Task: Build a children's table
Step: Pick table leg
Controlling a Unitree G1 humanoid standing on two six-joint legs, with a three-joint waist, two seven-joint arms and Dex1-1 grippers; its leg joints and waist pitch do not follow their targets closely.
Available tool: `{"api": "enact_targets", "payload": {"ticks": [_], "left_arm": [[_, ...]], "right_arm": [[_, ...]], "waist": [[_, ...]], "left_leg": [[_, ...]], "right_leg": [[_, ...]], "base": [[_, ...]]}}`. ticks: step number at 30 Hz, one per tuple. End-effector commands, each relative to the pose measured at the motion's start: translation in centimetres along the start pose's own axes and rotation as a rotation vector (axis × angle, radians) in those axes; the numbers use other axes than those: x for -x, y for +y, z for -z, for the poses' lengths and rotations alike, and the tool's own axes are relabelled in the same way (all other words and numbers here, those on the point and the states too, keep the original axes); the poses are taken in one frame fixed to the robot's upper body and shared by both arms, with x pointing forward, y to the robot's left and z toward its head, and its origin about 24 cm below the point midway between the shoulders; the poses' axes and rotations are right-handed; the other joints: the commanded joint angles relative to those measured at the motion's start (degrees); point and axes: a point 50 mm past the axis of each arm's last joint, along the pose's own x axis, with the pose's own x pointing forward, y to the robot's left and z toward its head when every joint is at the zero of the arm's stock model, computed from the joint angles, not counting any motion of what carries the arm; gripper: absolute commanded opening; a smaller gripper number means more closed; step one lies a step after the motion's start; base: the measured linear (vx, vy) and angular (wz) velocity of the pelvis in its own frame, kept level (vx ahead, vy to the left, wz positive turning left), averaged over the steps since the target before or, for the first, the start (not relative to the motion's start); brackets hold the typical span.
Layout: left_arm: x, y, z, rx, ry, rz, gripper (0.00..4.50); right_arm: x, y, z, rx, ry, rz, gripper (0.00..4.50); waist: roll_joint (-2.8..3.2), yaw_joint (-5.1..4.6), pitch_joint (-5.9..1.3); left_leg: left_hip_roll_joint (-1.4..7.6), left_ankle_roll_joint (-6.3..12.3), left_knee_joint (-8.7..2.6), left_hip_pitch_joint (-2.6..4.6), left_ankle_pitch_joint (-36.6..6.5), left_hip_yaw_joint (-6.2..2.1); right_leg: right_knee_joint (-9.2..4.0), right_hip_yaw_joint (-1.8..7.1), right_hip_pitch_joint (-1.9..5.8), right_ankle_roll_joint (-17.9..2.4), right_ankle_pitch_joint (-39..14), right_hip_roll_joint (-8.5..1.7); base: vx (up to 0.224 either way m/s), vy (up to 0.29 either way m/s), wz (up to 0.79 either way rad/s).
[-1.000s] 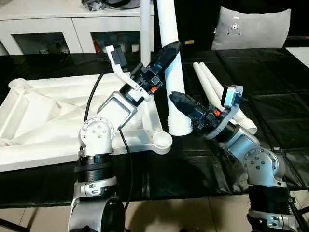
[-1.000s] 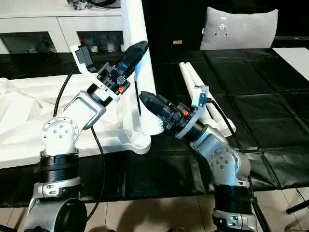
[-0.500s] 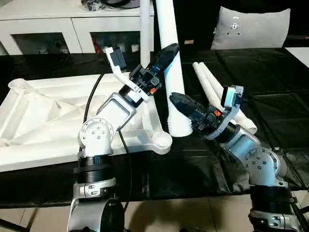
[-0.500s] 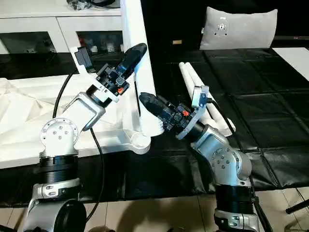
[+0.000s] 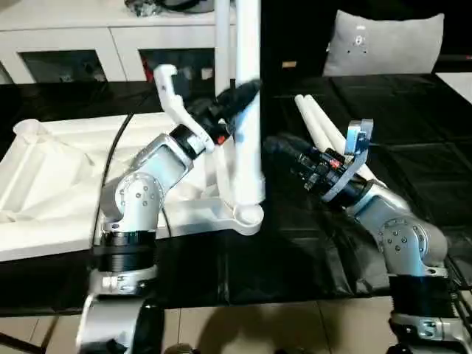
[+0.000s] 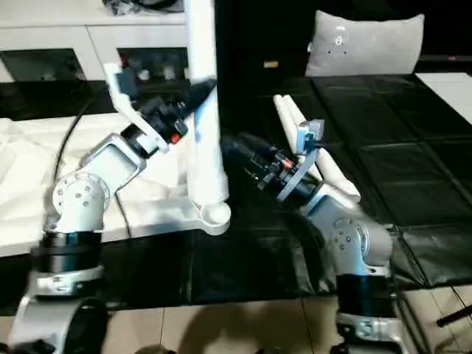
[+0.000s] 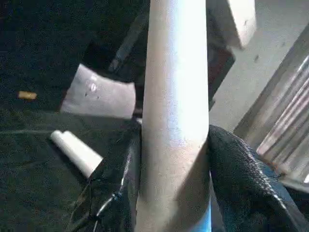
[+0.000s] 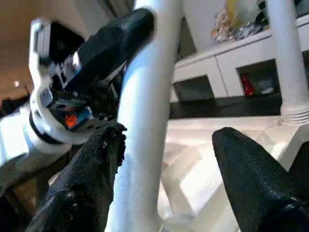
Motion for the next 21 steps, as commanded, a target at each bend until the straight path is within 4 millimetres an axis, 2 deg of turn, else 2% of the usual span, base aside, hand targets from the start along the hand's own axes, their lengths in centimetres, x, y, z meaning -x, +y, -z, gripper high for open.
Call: {"api": "enact_targets", "payload": {"ticks": [1, 2, 4, 5, 8, 9, 11, 12, 14, 17, 18, 20, 21], "left_arm": [[-0.4, -1.0, -0.7, -0.053, 0.002, 0.04, 1.83], [-0.5, -1.2, -0.6, -0.069, 0.01, 0.05, 1.83], [-0.5, -1.2, -0.5, -0.08, 0.014, 0.051, 1.83], [-0.5, -1.3, -0.4, -0.08, 0.014, 0.055, 1.83], [-0.5, -1.4, -0.4, -0.084, 0.016, 0.06, 1.83], [-0.6, -1.6, -0.3, -0.088, 0.017, 0.068, 1.83], [-0.6, -1.7, -0.2, -0.09, 0.017, 0.077, 1.83], [-0.6, -1.9, -0.1, -0.089, 0.015, 0.083, 1.83], [-0.7, -2.1, 0.0, -0.087, 0.013, 0.093, 1.83], [-0.8, -2.3, 0.3, -0.108, 0.018, 0.087, 1.83], [-0.9, -2.4, 0.5, -0.124, 0.023, 0.081, 1.83], [-1.0, -2.6, 0.7, -0.147, 0.027, 0.073, 1.83], [-1.0, -2.7, 0.8, -0.158, 0.03, 0.069, 1.83]], "right_arm": [[0.0, 0.4, -0.9, 0.019, 0.026, -0.048, 3.21], [0.2, 0.5, -0.9, -0.01, 0.059, -0.076, 3.21], [0.4, 0.5, -0.9, -0.012, 0.093, -0.096, 3.21], [0.4, 0.5, -0.8, -0.015, 0.107, -0.104, 3.21], [0.5, 0.5, -0.8, -0.026, 0.133, -0.116, 3.21], [0.5, 0.3, -0.6, -0.031, 0.158, -0.117, 3.21], [0.4, 0.1, -0.5, -0.031, 0.18, -0.115, 3.21], [0.4, 0.1, -0.3, -0.031, 0.19, -0.118, 3.21], [0.3, 0.1, -0.1, -0.031, 0.201, -0.134, 3.21], [0.1, 0.2, 0.1, -0.027, 0.215, -0.15, 3.21], [-0.1, 0.2, 0.2, -0.024, 0.219, -0.147, 3.21], [-0.4, 0.1, 0.2, -0.02, 0.221, -0.138, 3.21], [-0.6, 0.0, 0.2, -0.014, 0.223, -0.12, 3.21]], "waist": [[-0.65, 0.03, -4.64], [-0.95, 0.05, -4.6], [-0.8, 0.13, -4.56], [-1.02, 0.15, -4.62], [-1.11, 0.15, -4.55], [-1.39, 0.11, -4.59], [-1.2, 0.1, -4.55], [-1.82, 0.01, -4.52], [-1.47, 0.18, -4.54], [-1.55, 0.17, -4.59], [-1.86, 0.11, -4.6], [-1.75, 0.12, -4.53], [-1.88, 0.05, -4.51]], "left_leg": [[0.09, 3.62, -3.01, -0.37, -0.84, 0.56], [0.18, 3.93, -3.02, -0.37, -1.02, 0.58], [0.22, 4.17, -2.95, -0.46, -0.95, 0.56], [0.16, 4.35, -2.87, -0.45, -1.01, 0.61], [0.1, 4.43, -2.83, -0.57, -1.12, 0.67], [0.11, 4.41, -2.82, -0.57, -0.86, 0.68], [0.19, 4.37, -2.82, -0.5, -1.14, 0.69], [0.12, 4.39, -2.8, -0.55, -1.25, 0.8], [0.22, 4.32, -2.78, -0.5, -1.27, 0.76], [0.32, 4.36, -2.8, -0.5, -0.87, 0.7], [0.31, 4.43, -2.81, -0.57, -0.67, 0.69], [0.27, 4.29, -2.81, -0.51, -1.19, 0.76], [0.33, 4.12, -2.86, -0.51, -1.5, 0.73]], "right_leg": [[-3.78, 2.5, 4.58, -8.16, -7.98, -2.28], [-3.87, 2.5, 4.62, -8.5, -8.12, -2.28], [-3.77, 2.51, 4.58, -8.89, -8.19, -2.38], [-3.78, 2.5, 4.67, -8.91, -8.43, -2.4], [-4.0, 2.49, 4.58, -8.38, -10.27, -2.46], [-3.95, 2.48, 4.57, -8.29, -10.47, -2.43], [-4.0, 2.45, 4.41, -8.29, -11.2, -2.45], [-4.18, 2.47, 4.42, -8.0, -11.72, -2.39], [-4.04, 2.51, 4.34, -7.91, -12.05, -2.51], [-3.92, 2.5, 4.3, -8.09, -11.04, -2.45], [-3.86, 2.51, 4.36, -8.07, -10.56, -2.45], [-4.03, 2.48, 4.3, -8.04, -11.56, -2.5], [-4.1, 2.46, 4.29, -7.8, -12.16, -2.5]], "base": [[0.0, 0.0, 0.0], [0.0, 0.0, 0.0], [0.0, 0.0, 0.0], [0.0, 0.0, 0.0], [0.0, 0.0, 0.0], [0.0, 0.0, 0.0], [0.0, 0.0, 0.0], [0.0, 0.0, 0.0], [0.0, 0.0, 0.0], [0.0, 0.0, 0.0], [0.0, 0.0, 0.0], [0.0, 0.0, 0.0], [0.0, 0.0, 0.0]]}}
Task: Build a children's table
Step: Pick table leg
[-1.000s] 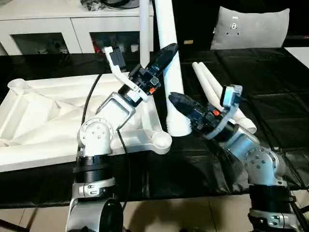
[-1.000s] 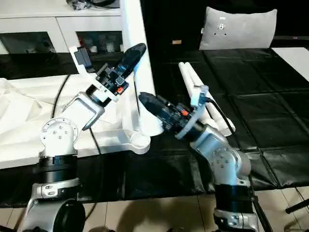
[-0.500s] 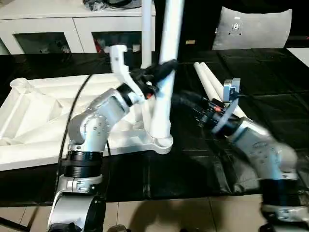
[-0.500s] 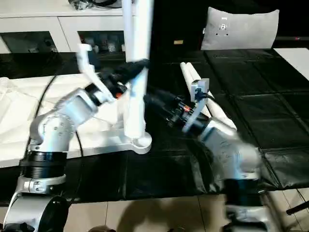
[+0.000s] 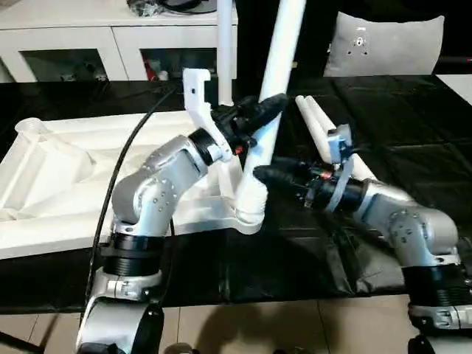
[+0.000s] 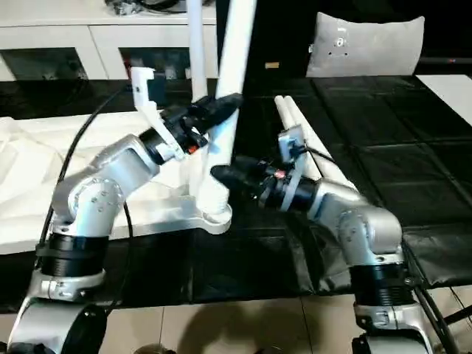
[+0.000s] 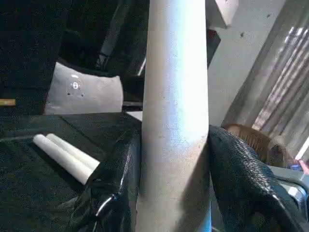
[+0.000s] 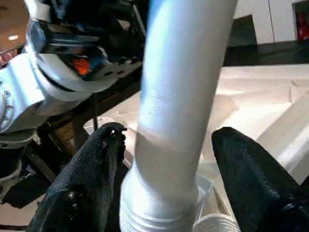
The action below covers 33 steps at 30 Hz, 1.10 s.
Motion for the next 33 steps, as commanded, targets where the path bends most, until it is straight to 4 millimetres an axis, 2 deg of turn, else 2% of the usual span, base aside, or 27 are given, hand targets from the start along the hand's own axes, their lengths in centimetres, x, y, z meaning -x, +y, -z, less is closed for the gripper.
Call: {"api": "enact_targets", "payload": {"ticks": [1, 15, 25, 27, 29, 31, 33], "left_arm": [[-0.2, -0.6, -0.2, -0.044, -0.008, 0.004, 1.83], [-0.5, -1.0, 0.8, -0.14, 0.035, 0.007, 1.83], [-0.8, -1.4, 1.2, -0.153, 0.044, 0.031, 1.83], [-0.8, -1.5, 1.3, -0.154, 0.049, 0.037, 1.83], [-0.8, -1.6, 1.3, -0.154, 0.049, 0.039, 1.83], [-0.8, -1.6, 1.3, -0.155, 0.05, 0.041, 1.83], [-0.9, -1.6, 1.3, -0.157, 0.051, 0.044, 1.83]], "right_arm": [[-0.5, -0.1, -0.6, 0.036, 0.001, 0.024, 3.21], [-1.2, -0.2, 0.4, -0.012, 0.043, 0.04, 3.21], [-1.6, -0.3, 0.7, -0.048, 0.048, 0.044, 3.21], [-1.7, -0.3, 0.8, -0.065, 0.047, 0.044, 2.84], [-1.7, -0.3, 0.8, -0.071, 0.048, 0.047, 2.79], [-1.8, -0.4, 0.9, -0.076, 0.05, 0.051, 2.49], [-1.8, -0.5, 0.9, -0.08, 0.05, 0.055, 2.4]], "waist": [[-1.34, 0.07, -4.56], [-1.34, 0.0, -4.65], [-1.4, -0.06, -4.61], [-1.43, -0.03, -4.63], [-1.39, -0.06, -4.62], [-1.45, -0.04, -4.62], [-1.38, 0.0, -4.65]], "left_leg": [[0.27, 3.64, -3.05, -0.43, -1.57, 0.76], [0.3, 3.1, -3.09, -0.38, -2.12, 0.7], [0.33, 2.96, -3.14, -0.39, -2.5, 0.7], [0.33, 2.99, -3.14, -0.4, -2.36, 0.68], [0.3, 2.99, -3.13, -0.41, -2.31, 0.71], [0.35, 2.94, -3.17, -0.41, -2.37, 0.69], [0.34, 2.94, -3.12, -0.39, -2.27, 0.7]], "right_leg": [[-4.17, 2.48, 4.27, -7.71, -12.68, -2.36], [-3.94, 2.58, 4.34, -8.19, -10.73, -2.39], [-4.07, 2.52, 4.28, -8.03, -11.61, -2.41], [-4.02, 2.52, 4.3, -7.97, -11.56, -2.43], [-4.07, 2.52, 4.26, -8.11, -11.53, -2.4], [-4.01, 2.51, 4.27, -8.15, -11.67, -2.46], [-4.01, 2.54, 4.26, -8.14, -11.53, -2.46]], "base": [[0.0, 0.0, 0.0], [0.0, 0.0, 0.0], [0.0, 0.0, 0.0], [0.0, 0.0, 0.0], [0.0, 0.0, 0.0], [0.0, 0.0, 0.0], [0.0, 0.0, 0.0]]}}
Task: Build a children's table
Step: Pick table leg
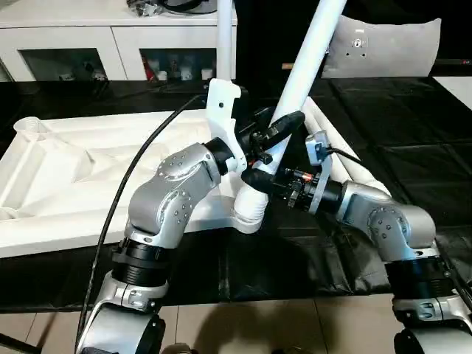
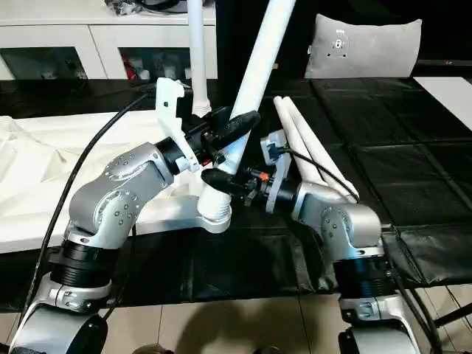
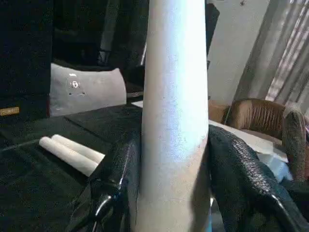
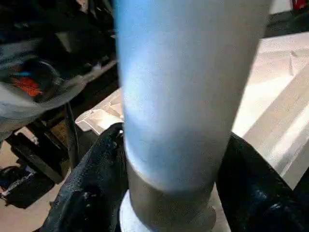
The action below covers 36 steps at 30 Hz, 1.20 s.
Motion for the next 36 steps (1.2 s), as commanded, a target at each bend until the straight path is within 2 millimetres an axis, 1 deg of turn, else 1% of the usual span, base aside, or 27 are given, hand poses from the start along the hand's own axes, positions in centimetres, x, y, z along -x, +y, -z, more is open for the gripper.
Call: {"api": "enact_targets", "payload": {"ticks": [1, 3, 5, 10, 14, 15, 17, 18, 22, 24, 28, 31, 32, 33, 34, 35, 36], "left_arm": [[-0.04, -0.26, -0.2, -0.016, -0.011, 0.015, 1.83], [-0.06, -0.3, -0.17, -0.016, -0.009, 0.018, 1.83], [-0.07, -0.37, -0.11, -0.015, -0.007, 0.022, 1.83], [-0.17, -0.53, -0.02, -0.003, -0.007, 0.029, 1.83], [-0.18, -0.52, 0.01, -0.002, -0.005, 0.029, 1.83], [-0.18, -0.51, 0.01, -0.003, -0.004, 0.029, 1.83], [-0.18, -0.49, 0.01, -0.004, -0.003, 0.028, 1.83], [-0.18, -0.49, 0.0, -0.004, -0.003, 0.028, 1.83], [-0.16, -0.5, 0.02, -0.005, -0.003, 0.028, 1.83], [-0.16, -0.52, 0.03, -0.005, -0.003, 0.028, 1.83], [-0.16, -0.51, 0.0, -0.006, -0.003, 0.029, 1.83], [-0.21, -0.49, -0.03, -0.006, -0.003, 0.029, 1.83], [-0.21, -0.48, -0.03, -0.006, -0.003, 0.029, 1.83], [-0.21, -0.43, -0.02, -0.006, -0.005, 0.025, 1.83], [-0.21, -0.43, -0.01, -0.005, -0.005, 0.024, 1.83], [-0.22, -0.43, 0.01, -0.003, -0.006, 0.024, 1.83], [-0.24, -0.45, 0.02, 0.0, -0.006, 0.024, 1.82]], "right_arm": [[-0.1, -0.01, -0.47, 0.005, -0.004, 0.01, 2.35], [-0.11, -0.04, -0.48, 0.004, -0.005, 0.012, 2.06], [-0.13, -0.05, -0.49, 0.001, -0.009, 0.012, 1.94], [-0.23, -0.07, -0.57, 0.002, -0.017, 0.009, 1.9], [-0.3, 0.07, -0.64, 0.053, -0.021, 0.0, 1.89], [-0.32, 0.06, -0.64, 0.054, -0.025, 0.002, 2.24], [-0.36, 0.07, -0.63, 0.042, -0.029, -0.004, 2.24], [-0.37, 0.07, -0.63, 0.039, -0.03, -0.006, 2.62], [-0.39, -0.04, -0.61, 0.045, -0.025, 0.009, 2.78], [-0.41, -0.09, -0.59, 0.047, -0.023, 0.014, 3.03], [-0.36, -0.02, -0.62, 0.04, -0.029, 0.001, 3.03], [-0.34, -0.11, -0.6, 0.034, -0.03, 0.005, 2.65], [-0.33, -0.16, -0.56, 0.033, -0.029, 0.008, 2.65], [-0.32, -0.33, -0.5, 0.027, -0.03, 0.022, 2.46], [-0.3, -0.39, -0.49, 0.026, -0.031, 0.029, 2.46], [-0.29, -0.43, -0.48, 0.025, -0.031, 0.036, 2.37], [-0.28, -0.52, -0.43, 0.017, -0.028, 0.049, 2.3]], "waist": [[-1.02, 0.02, -4.61], [-1.0, 0.05, -4.64], [-1.01, 0.03, -4.65], [-0.99, 0.01, -4.61], [-1.02, 0.04, -4.63], [-1.01, 0.03, -4.62], [-1.03, 0.01, -4.6], [-1.01, 0.01, -4.65], [-0.99, 0.0, -4.62], [-1.03, 0.01, -4.62], [-1.05, -0.01, -4.65], [-1.03, -0.01, -4.61], [-1.04, 0.02, -4.63], [-1.01, -0.05, -4.64], [-0.75, -0.03, -4.63], [-0.91, -0.1, -4.61], [-0.81, -0.12, -4.65]], "left_leg": [[0.36, 2.81, -3.13, -0.39, -2.48, 0.71], [0.35, 2.76, -3.13, -0.39, -2.36, 0.68], [0.33, 2.78, -3.1, -0.43, -2.28, 0.69], [0.36, 2.73, -3.14, -0.37, -2.6, 0.7], [0.38, 2.79, -3.13, -0.39, -2.47, 0.69], [0.37, 2.77, -3.11, -0.41, -2.55, 0.71], [0.36, 2.77, -3.16, -0.37, -2.63, 0.7], [0.35, 2.85, -3.11, -0.36, -2.52, 0.7], [0.38, 2.83, -3.13, -0.33, -2.68, 0.72], [0.35, 2.79, -3.13, -0.37, -2.76, 0.72], [0.35, 2.84, -3.12, -0.37, -2.61, 0.7], [0.35, 2.82, -3.14, -0.38, -2.83, 0.7], [0.34, 2.8, -3.14, -0.39, -2.69, 0.69], [0.32, 2.8, -3.12, -0.42, -2.67, 0.71], [0.34, 2.78, -3.11, -0.36, -2.75, 0.7], [0.32, 2.77, -3.12, -0.39, -2.86, 0.71], [0.3, 2.69, -3.11, -0.37, -2.81, 0.7]], "right_leg": [[-4.06, 2.53, 4.26, -8.01, -11.79, -2.33], [-4.0, 2.53, 4.3, -7.94, -11.61, -2.35], [-4.01, 2.53, 4.31, -7.93, -11.44, -2.34], [-4.07, 2.51, 4.26, -7.92, -11.84, -2.33], [-4.01, 2.49, 4.27, -8.0, -11.54, -2.36], [-4.06, 2.51, 4.28, -7.94, -11.75, -2.39], [-4.07, 2.51, 4.27, -7.85, -11.96, -2.34], [-4.03, 2.51, 4.27, -7.86, -11.77, -2.34], [-4.09, 2.51, 4.2, -7.98, -11.97, -2.35], [-4.09, 2.51, 4.26, -7.89, -12.07, -2.35], [-4.06, 2.5, 4.26, -7.78, -11.97, -2.35], [-4.1, 2.49, 4.25, -7.77, -12.35, -2.34], [-4.07, 2.5, 4.28, -7.75, -12.24, -2.35], [-4.09, 2.49, 4.26, -7.82, -12.19, -2.34], [-4.1, 2.49, 4.21, -7.86, -12.22, -2.35], [-4.15, 2.47, 4.24, -7.77, -12.29, -2.3], [-4.17, 2.47, 4.26, -7.71, -12.2, -2.28]], "base": [[0.0, 0.0, 0.0], [0.0, 0.0, 0.0], [0.0, 0.0, 0.0], [0.0, 0.0, 0.0], [0.0, 0.0, 0.0], [0.0, 0.0, 0.0], [0.0, 0.0, 0.0], [0.0, 0.0, 0.0], [0.0, 0.0, 0.0], [0.0, 0.0, 0.0], [0.0, 0.0, 0.0], [0.0, 0.0, 0.0], [0.0, 0.0, 0.0], [0.0, 0.0, 0.0], [0.0, 0.0, 0.0], [0.0, 0.0, 0.0], [0.0, 0.0, 0.0]]}}
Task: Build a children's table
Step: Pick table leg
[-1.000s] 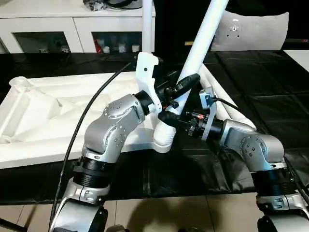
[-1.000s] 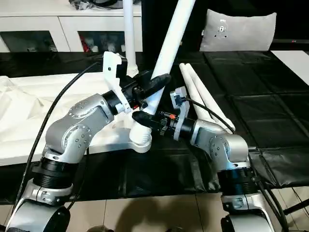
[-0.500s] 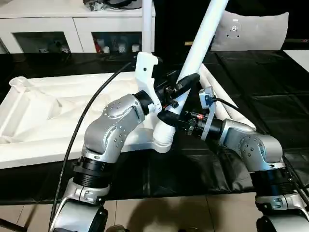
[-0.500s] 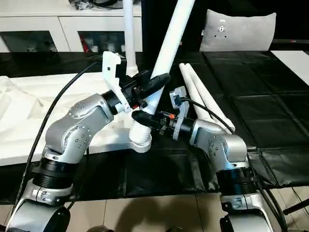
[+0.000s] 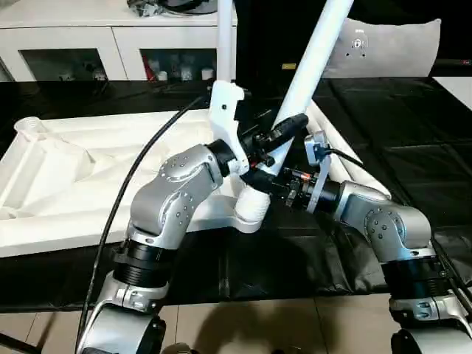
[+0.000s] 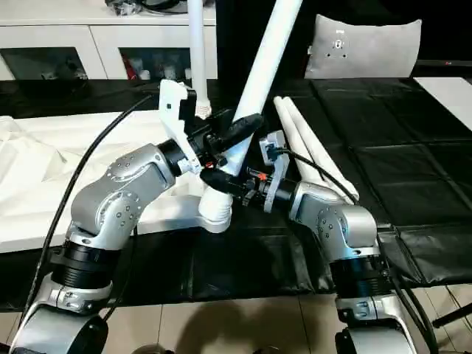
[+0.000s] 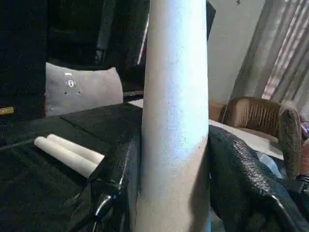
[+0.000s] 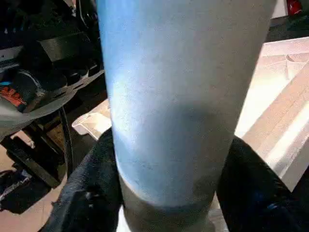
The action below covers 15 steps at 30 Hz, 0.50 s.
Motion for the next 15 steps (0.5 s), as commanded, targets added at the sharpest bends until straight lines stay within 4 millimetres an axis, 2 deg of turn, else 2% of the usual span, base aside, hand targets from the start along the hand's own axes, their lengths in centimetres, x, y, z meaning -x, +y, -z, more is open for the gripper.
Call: {"api": "enact_targets", "payload": {"ticks": [1, 2, 5, 7, 11, 12, 15], "left_arm": [[-0.1, -0.3, -0.1, 0.0, -0.006, 0.015, 1.82], [-0.2, -0.3, -0.1, 0.003, -0.004, 0.018, 1.82], [-0.2, -0.4, 0.0, 0.008, 0.0, 0.02, 1.82], [-0.3, -0.7, -0.1, 0.05, -0.001, 0.053, 2.52], [-0.3, -1.6, -0.4, 0.078, -0.018, 0.127, 2.55], [-0.1, -2.6, -0.5, 0.092, -0.026, 0.199, 2.91], [0.1, -3.5, -0.4, 0.097, -0.025, 0.268, 2.94]], "right_arm": [[0.0, -0.4, -0.4, -0.003, 0.001, 0.053, 2.23], [0.0, -0.4, -0.4, -0.002, -0.005, 0.056, 2.03], [0.0, -0.4, -0.4, 0.017, -0.015, 0.063, 1.96], [-0.2, -0.6, -0.3, 0.039, -0.024, 0.1, 1.9], [-0.4, -1.0, -0.3, 0.058, -0.051, 0.166, 1.9], [-0.5, -1.2, -0.2, 0.061, -0.047, 0.198, 1.89], [-0.6, -1.3, -0.1, 0.072, -0.038, 0.212, 1.89]], "waist": [[-0.81, -0.05, -4.61], [-0.75, -0.06, -4.68], [-0.68, -0.08, -4.68], [-0.66, -0.09, -4.66], [-0.62, -0.13, -4.66], [-0.64, -0.13, -4.62], [-0.64, -0.13, -4.63]], "left_leg": [[0.33, 2.6, -3.16, -0.34, -2.82, 0.67], [0.29, 2.58, -3.1, -0.37, -2.86, 0.69], [0.33, 2.59, -3.13, -0.33, -3.04, 0.66], [0.36, 2.45, -3.15, -0.33, -2.98, 0.68], [0.36, 2.0, -3.18, -0.31, -2.9, 0.67], [0.38, 1.97, -3.23, -0.22, -3.31, 0.67], [0.5, 1.81, -3.31, -0.2, -2.98, 0.7]], "right_leg": [[-4.16, 2.47, 4.22, -7.72, -12.26, -2.27], [-4.14, 2.48, 4.27, -7.7, -12.07, -2.27], [-4.13, 2.46, 4.24, -7.92, -11.69, -2.24], [-4.06, 2.47, 4.22, -8.13, -11.43, -2.27], [-4.03, 2.47, 4.16, -8.45, -11.62, -2.32], [-4.03, 2.49, 4.14, -8.55, -11.77, -2.34], [-3.85, 2.56, 4.14, -9.42, -11.25, -2.37]], "base": [[0.0, 0.0, 0.0], [0.0, 0.0, 0.0], [0.0, 0.0, 0.0], [0.0, 0.0, 0.0], [0.0, 0.0, 0.0], [0.0, 0.0, 0.0], [0.0, 0.0, 0.0]]}}
